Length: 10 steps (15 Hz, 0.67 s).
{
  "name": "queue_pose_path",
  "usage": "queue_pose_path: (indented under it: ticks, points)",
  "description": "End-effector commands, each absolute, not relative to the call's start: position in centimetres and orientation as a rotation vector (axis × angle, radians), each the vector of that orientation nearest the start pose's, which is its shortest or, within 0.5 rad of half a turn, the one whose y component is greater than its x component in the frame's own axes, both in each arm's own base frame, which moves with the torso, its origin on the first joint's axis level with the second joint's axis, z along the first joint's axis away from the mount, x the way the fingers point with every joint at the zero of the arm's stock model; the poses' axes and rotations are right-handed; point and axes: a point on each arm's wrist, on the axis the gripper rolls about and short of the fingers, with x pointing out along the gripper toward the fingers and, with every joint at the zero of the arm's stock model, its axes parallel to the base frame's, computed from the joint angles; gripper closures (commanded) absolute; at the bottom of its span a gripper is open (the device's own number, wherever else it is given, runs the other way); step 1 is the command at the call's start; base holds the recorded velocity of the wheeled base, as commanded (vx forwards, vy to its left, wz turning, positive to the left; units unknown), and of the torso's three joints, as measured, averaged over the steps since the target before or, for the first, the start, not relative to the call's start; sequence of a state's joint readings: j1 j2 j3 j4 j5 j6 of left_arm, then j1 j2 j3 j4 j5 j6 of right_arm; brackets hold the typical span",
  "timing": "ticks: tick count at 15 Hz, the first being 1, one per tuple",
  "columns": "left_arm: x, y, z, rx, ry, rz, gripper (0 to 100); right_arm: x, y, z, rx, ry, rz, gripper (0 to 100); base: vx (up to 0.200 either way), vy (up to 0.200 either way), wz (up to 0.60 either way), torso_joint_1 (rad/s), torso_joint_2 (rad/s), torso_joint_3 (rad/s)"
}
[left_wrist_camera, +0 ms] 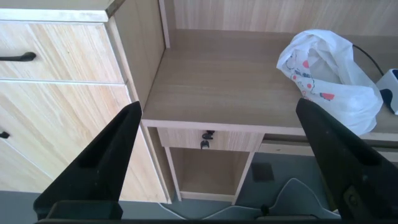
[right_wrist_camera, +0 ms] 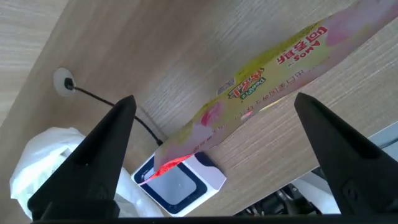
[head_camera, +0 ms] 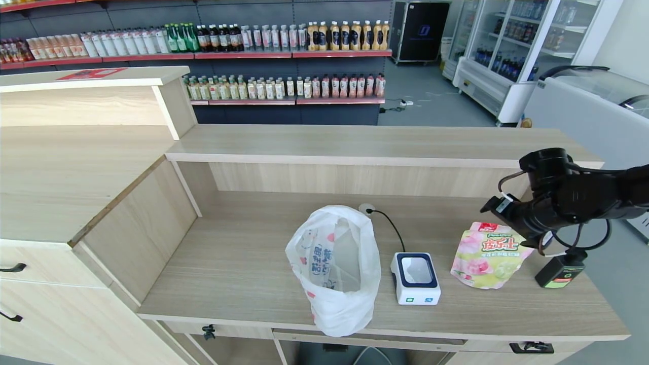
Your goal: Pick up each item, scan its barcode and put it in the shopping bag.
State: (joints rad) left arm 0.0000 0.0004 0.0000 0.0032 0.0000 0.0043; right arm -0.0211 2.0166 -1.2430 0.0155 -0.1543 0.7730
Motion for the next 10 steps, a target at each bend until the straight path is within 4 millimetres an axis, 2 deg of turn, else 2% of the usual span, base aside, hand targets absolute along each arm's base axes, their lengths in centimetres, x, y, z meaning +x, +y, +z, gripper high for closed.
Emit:
queue_pose_path:
  ticks: [1,6,10]
  points:
    - [-2.3,0.0,7.5,0.005,0.003,0.0,0,38.7,-1.2,10.8,0.665,0.732,-0.483,0,0.0,0.0,0.0,0.0,0.0,0.0]
    - [-2.3,0.0,7.5,0.005,0.003,0.0,0,40.2,-1.3,6.9,0.621,0.773,-0.484,0,0.0,0.0,0.0,0.0,0.0,0.0]
    - [-2.3,0.0,7.5,0.005,0.003,0.0,0,40.5,-1.3,3.2,0.559,0.817,-0.473,0,0.0,0.0,0.0,0.0,0.0,0.0]
